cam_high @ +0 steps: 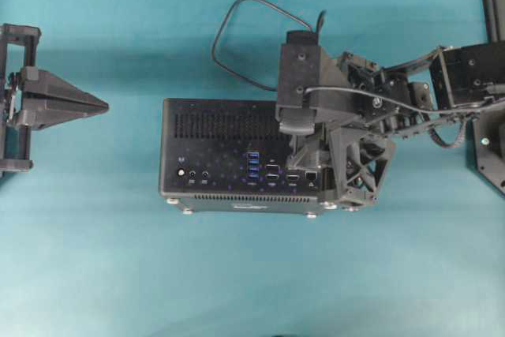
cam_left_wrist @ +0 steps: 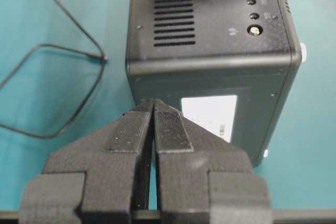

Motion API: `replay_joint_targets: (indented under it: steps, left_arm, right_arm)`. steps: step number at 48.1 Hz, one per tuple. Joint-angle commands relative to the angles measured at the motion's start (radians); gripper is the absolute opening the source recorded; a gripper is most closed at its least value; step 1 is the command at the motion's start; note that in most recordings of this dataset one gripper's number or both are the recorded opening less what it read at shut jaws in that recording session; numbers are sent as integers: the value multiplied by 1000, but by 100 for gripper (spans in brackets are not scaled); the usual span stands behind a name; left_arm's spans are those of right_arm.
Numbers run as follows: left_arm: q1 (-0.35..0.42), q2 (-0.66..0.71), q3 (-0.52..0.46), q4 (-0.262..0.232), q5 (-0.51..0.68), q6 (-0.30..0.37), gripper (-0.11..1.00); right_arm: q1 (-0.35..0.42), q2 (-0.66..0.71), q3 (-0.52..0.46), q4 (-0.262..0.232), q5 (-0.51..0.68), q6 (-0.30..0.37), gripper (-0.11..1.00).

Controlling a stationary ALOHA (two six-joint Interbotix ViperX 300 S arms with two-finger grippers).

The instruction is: Insert the USB into the PC box with both arms.

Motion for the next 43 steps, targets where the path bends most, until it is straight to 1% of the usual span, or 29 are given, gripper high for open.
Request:
replay_joint_targets:
  steps: [1,14,21,29,35,43]
  left_arm:
    - [2,3,-14,3,-5,-2,0]
    - [0,3,-17,2,-5,-2,0]
    - [2,3,-14,2,-5,-2,0]
    - [2,2,-17,3,-5,-2,0]
    - [2,3,-18,3,-5,-2,0]
    - [2,3,-18,2,-5,-2,0]
  right_arm:
    - [3,-11,-23,0,-5,3,33]
    - [12,-11,-23,0,-14,0,19]
    - [15,-18,-26,0,-35,2,16]
    - [15,-29,-48,-6,-31,5,15]
    - [18,-26,-72,-31,-25,5,14]
    - [31,-14,-87,-103,-49,5,14]
